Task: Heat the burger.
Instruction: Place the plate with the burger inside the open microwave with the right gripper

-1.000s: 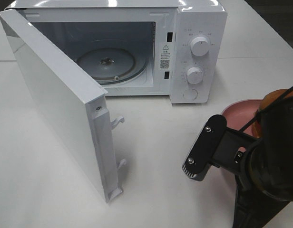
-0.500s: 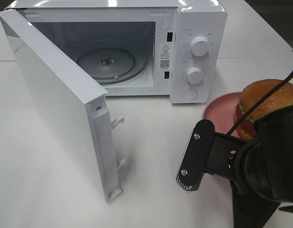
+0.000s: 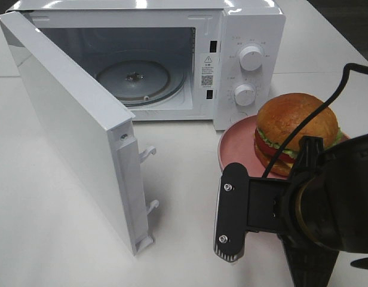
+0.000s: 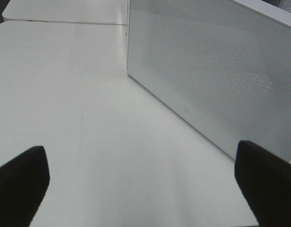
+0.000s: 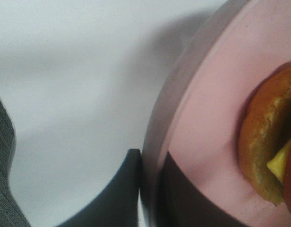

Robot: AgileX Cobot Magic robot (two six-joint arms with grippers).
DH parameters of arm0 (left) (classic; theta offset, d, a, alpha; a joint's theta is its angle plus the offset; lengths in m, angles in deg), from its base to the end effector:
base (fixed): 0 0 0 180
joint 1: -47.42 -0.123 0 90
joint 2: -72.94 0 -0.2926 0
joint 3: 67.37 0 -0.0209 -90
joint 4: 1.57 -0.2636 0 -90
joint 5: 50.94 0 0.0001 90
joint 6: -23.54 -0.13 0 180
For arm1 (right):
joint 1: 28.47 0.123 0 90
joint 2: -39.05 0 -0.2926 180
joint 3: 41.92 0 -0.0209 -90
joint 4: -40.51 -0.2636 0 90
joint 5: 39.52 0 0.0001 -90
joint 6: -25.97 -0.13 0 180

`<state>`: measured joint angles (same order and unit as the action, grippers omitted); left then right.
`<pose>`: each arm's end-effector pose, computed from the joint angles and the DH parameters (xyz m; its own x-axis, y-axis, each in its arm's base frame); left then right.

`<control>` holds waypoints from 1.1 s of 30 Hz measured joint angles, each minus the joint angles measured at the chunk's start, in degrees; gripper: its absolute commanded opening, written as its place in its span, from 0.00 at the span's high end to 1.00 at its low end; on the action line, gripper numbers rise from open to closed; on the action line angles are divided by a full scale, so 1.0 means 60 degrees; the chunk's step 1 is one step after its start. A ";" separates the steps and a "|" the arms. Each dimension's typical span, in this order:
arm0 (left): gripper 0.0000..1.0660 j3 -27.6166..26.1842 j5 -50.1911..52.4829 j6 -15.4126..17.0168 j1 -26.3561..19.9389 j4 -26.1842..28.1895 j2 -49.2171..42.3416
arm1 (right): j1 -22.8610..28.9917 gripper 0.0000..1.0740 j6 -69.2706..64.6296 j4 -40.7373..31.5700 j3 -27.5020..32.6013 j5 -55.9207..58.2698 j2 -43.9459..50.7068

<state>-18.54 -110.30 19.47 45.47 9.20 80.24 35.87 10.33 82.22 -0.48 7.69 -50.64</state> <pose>0.0339 -0.0198 0.2700 -0.4258 -0.0398 -0.9040 0.1011 0.9907 -0.0912 0.1570 0.1801 0.1462 -0.2098 -0.9770 -0.0381 -0.8369 0.1996 -0.5098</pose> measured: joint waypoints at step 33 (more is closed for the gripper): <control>0.06 0.0000 0.0000 0.0000 0.0000 0.0000 0.0000 | -0.1786 1.00 0.5730 0.0306 0.0019 -0.2693 -0.0010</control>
<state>-18.54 -110.30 19.47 45.47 9.20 80.24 25.16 44.70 84.05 -0.37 -8.47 -50.70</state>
